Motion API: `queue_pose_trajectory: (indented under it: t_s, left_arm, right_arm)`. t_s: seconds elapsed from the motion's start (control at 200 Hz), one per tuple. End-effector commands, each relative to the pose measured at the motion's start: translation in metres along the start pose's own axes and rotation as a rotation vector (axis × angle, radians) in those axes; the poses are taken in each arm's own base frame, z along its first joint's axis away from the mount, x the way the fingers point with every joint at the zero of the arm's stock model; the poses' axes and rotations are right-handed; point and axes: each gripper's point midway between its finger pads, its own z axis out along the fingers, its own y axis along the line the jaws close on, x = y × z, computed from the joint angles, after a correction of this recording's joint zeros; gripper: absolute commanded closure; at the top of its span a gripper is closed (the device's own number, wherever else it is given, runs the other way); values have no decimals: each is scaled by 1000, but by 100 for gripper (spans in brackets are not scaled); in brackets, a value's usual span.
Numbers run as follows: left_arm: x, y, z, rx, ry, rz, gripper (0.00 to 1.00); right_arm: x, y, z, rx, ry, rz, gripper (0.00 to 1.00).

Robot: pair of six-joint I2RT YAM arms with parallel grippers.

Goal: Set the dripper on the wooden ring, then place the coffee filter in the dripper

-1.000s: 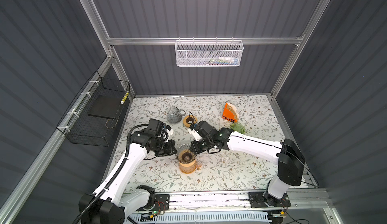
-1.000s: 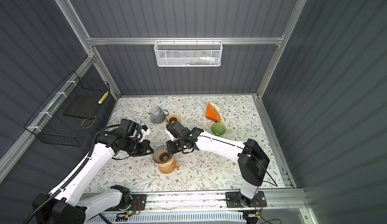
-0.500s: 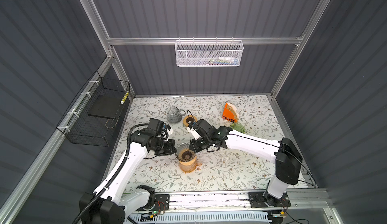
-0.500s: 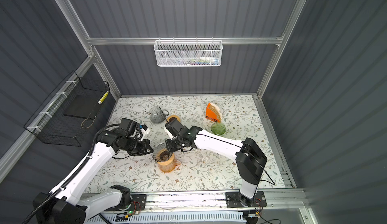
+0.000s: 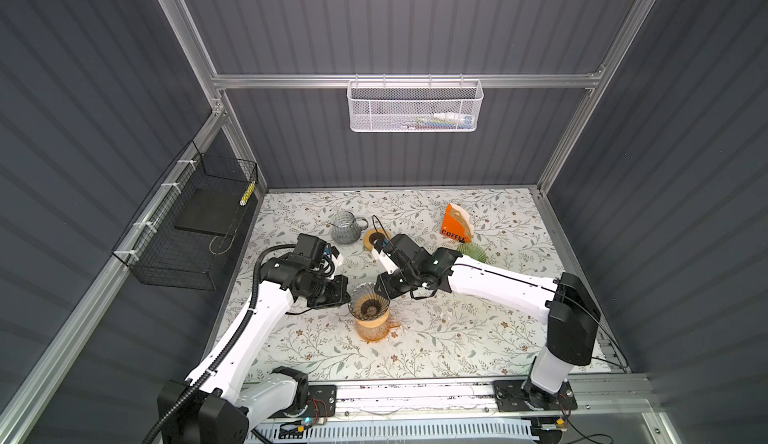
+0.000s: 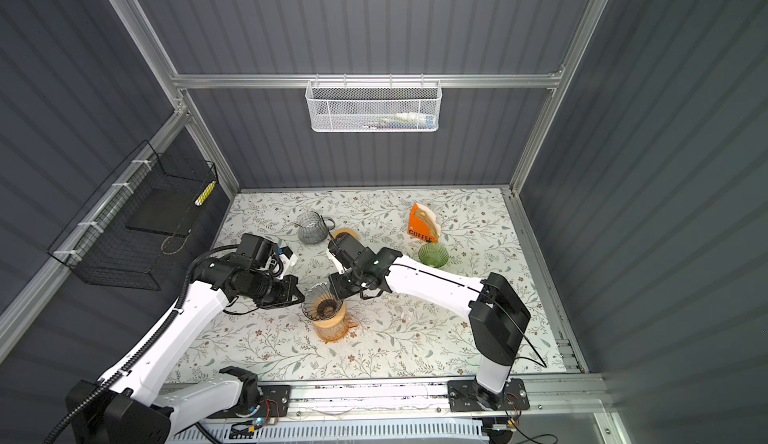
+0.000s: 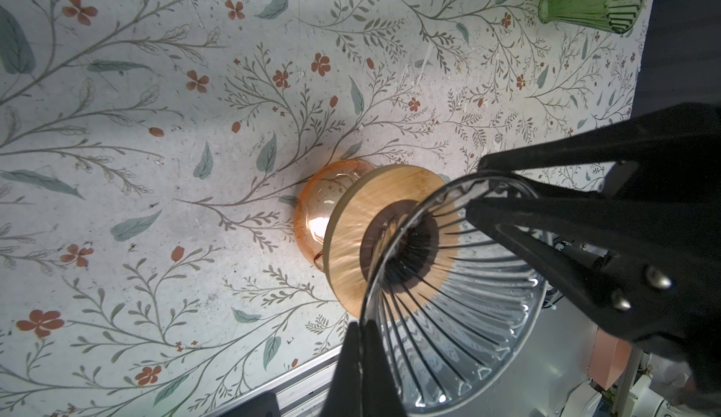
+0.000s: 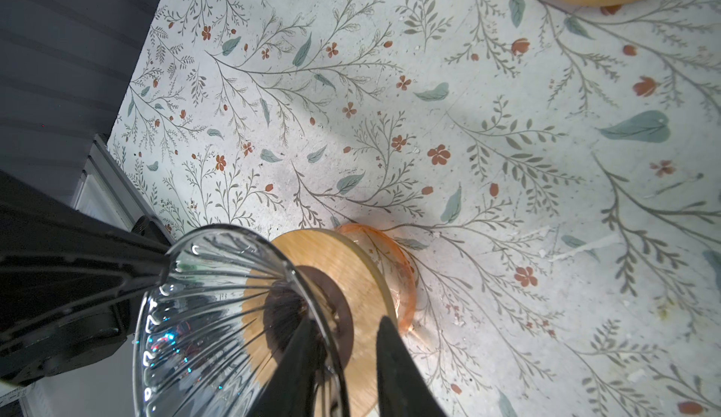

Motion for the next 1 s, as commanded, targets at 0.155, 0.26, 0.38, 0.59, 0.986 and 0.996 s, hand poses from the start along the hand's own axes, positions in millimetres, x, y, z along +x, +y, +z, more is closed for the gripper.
queue_pose_trajectory:
  t_s: [0.155,0.26,0.38,0.59,0.986,0.996]
  left_arm:
    - [3,-12,-17,27,-17,4,91]
    - [2,-13,-19,28,-28,2,87]
    - [2,-15,-21,36,-35,-4,87]
    - [-4,-20,-31,45,-81,-1,87]
    - [-35,-22,-46,20,-233,-19,87]
    - [-36,-23,-46,21,-237,-20,87]
  right_arm:
    - [-17,-8,-20,39,-79,-1,70]
    - [-18,-8,-24,40,-90,0,69]
    - [-18,-7,-29,41,-101,3,68]
    - [-21,-7,-43,40,-132,7,68]
    - [-28,-17,-82,53,-218,29,68]
    - [-28,-18,-84,53,-220,30,68]
